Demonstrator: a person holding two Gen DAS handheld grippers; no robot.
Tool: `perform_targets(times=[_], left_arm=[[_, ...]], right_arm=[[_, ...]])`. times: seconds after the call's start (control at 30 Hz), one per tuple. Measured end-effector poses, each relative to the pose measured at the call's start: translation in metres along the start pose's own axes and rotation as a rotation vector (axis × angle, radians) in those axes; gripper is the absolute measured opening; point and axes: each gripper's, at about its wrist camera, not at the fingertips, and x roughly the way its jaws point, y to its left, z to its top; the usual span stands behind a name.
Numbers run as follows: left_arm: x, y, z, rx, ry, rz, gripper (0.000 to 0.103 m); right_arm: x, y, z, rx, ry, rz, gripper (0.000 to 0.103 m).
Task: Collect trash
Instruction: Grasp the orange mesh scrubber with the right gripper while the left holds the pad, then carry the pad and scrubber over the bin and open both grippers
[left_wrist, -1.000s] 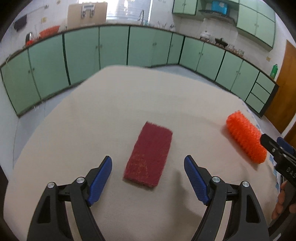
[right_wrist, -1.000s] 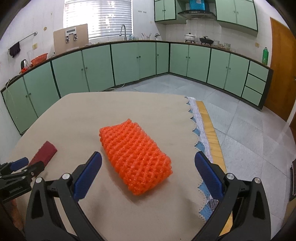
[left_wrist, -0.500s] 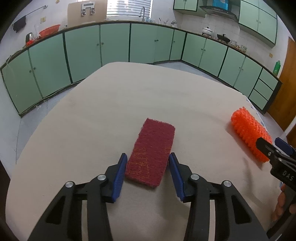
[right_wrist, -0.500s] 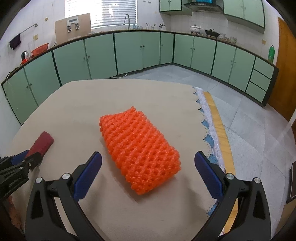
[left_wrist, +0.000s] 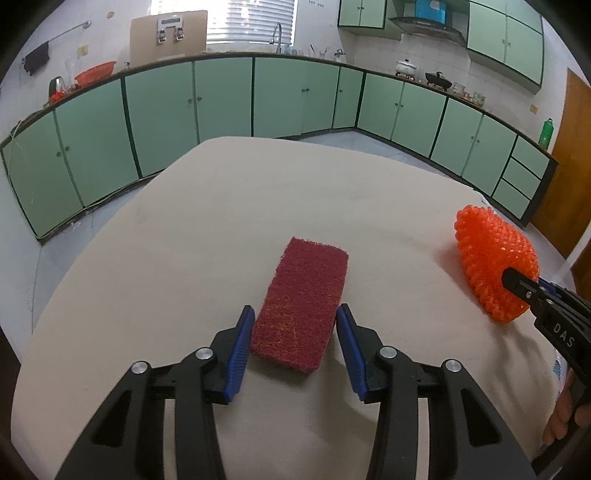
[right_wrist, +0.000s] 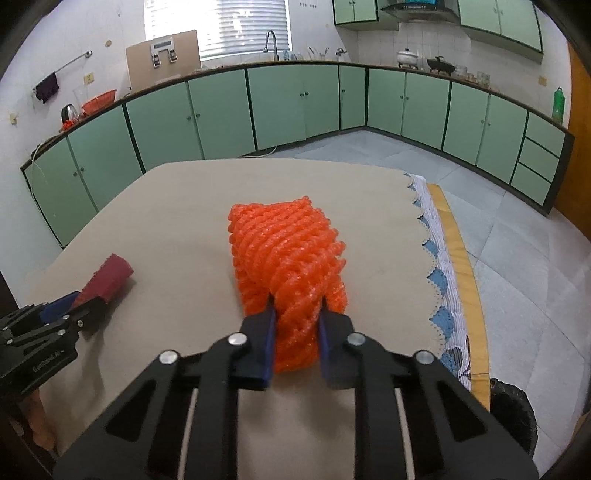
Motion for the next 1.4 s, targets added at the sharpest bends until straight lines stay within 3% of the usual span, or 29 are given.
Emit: perform_targets(times=[0.53, 1.4], left_arm=[[-0.056, -0.036, 0.012, 0.021, -0.091, -0.093, 0.045], [-0.144, -0.119, 0.009, 0.144, -0.196, -0.257, 0.045]], right_arm=[[-0.069, -0.008, -0.001, 0.019, -0.097, 0.020, 0.012], [-0.190, -0.066, -0.023, 0.078, -0.213, -0.070, 0.012]])
